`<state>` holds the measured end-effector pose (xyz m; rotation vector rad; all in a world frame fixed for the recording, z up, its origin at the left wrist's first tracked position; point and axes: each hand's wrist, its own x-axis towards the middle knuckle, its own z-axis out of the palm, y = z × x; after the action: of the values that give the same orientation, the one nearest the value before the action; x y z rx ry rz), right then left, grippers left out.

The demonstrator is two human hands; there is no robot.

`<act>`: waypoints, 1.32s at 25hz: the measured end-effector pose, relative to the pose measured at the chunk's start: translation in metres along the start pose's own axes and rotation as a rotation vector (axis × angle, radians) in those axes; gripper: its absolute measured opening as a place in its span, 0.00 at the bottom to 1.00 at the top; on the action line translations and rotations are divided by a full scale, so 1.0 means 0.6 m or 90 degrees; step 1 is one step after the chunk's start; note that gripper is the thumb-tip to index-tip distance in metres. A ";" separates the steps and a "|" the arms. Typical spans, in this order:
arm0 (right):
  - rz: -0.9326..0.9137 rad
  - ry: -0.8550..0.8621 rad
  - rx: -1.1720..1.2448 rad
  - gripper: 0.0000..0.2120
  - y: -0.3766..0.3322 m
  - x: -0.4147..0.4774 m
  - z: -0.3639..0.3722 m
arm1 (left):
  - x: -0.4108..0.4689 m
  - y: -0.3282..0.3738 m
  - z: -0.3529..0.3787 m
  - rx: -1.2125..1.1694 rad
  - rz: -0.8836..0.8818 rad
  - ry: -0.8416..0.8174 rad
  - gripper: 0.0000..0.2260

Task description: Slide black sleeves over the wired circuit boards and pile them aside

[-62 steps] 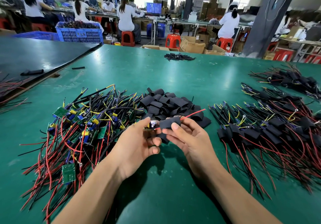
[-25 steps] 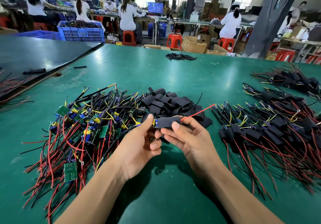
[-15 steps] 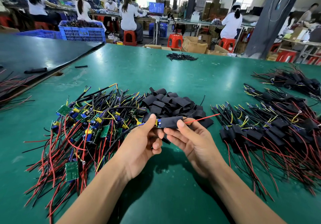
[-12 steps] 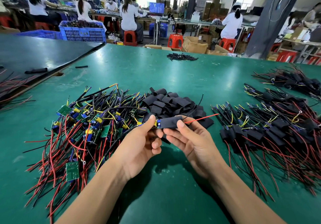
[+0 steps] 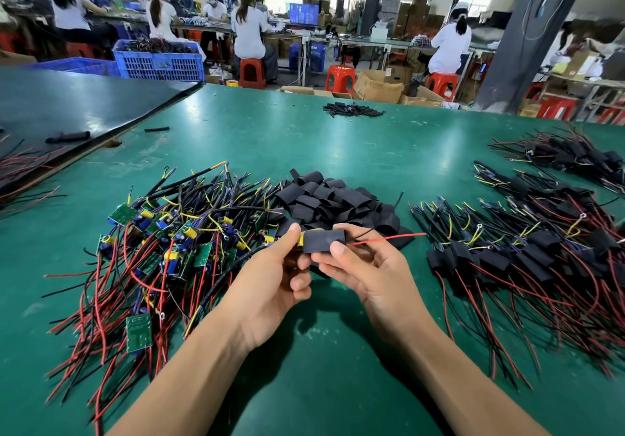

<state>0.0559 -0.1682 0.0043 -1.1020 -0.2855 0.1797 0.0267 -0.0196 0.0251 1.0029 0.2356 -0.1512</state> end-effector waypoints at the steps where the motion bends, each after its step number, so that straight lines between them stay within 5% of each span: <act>1: -0.002 -0.006 -0.010 0.15 0.000 0.000 -0.001 | -0.001 0.002 -0.001 -0.014 -0.013 -0.014 0.17; 9: 0.022 -0.005 0.012 0.14 -0.005 0.000 0.001 | -0.001 -0.001 0.001 0.034 -0.025 -0.014 0.14; 15: 0.069 0.079 0.117 0.14 -0.022 0.009 -0.011 | 0.004 -0.007 0.001 0.006 0.112 0.064 0.10; 20: 0.093 0.038 0.122 0.04 -0.010 0.003 -0.001 | 0.002 -0.010 -0.001 0.022 0.132 0.071 0.06; 23: 0.050 0.020 0.087 0.08 -0.005 0.002 0.000 | 0.004 -0.007 -0.004 -0.006 0.124 0.087 0.03; 33: -0.006 0.060 0.011 0.15 -0.008 -0.002 0.004 | 0.002 -0.007 -0.006 0.084 0.119 0.084 0.14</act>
<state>0.0542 -0.1687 0.0092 -1.0884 -0.2053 0.1208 0.0267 -0.0186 0.0194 1.1624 0.2536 0.0706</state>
